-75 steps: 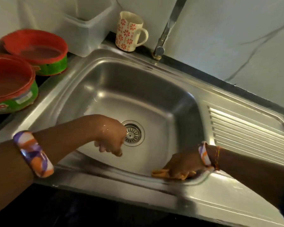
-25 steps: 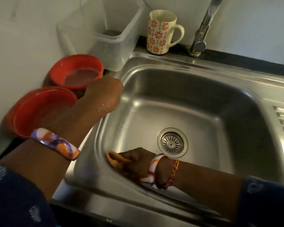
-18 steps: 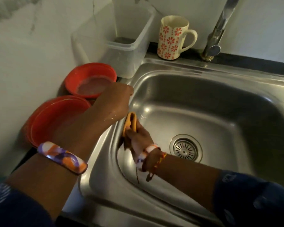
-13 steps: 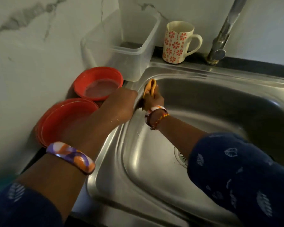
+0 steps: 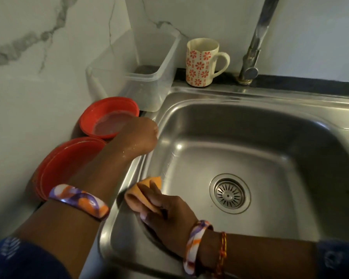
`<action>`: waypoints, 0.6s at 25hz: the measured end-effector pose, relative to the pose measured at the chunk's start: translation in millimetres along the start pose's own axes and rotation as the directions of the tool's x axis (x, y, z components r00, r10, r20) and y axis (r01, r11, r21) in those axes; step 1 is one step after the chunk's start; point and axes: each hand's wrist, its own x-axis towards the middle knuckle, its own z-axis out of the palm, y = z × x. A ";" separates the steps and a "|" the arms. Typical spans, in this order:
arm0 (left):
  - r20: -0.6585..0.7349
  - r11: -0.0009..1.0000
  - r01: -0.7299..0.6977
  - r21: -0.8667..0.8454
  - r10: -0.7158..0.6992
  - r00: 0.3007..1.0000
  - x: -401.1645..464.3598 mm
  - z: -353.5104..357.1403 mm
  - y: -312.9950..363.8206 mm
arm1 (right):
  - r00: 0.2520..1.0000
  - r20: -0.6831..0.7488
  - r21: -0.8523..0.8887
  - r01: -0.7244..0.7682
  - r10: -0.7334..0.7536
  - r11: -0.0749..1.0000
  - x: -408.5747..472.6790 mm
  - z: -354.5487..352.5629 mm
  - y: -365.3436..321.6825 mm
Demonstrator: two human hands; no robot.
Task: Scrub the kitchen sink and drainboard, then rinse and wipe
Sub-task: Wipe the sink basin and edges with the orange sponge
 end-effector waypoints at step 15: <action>-0.045 0.971 0.008 -0.239 -0.019 0.999 0.6 21.5 -9.3 | 0.841 -0.441 0.284 -0.199 0.313 0.938 141.8 -35.8 48.9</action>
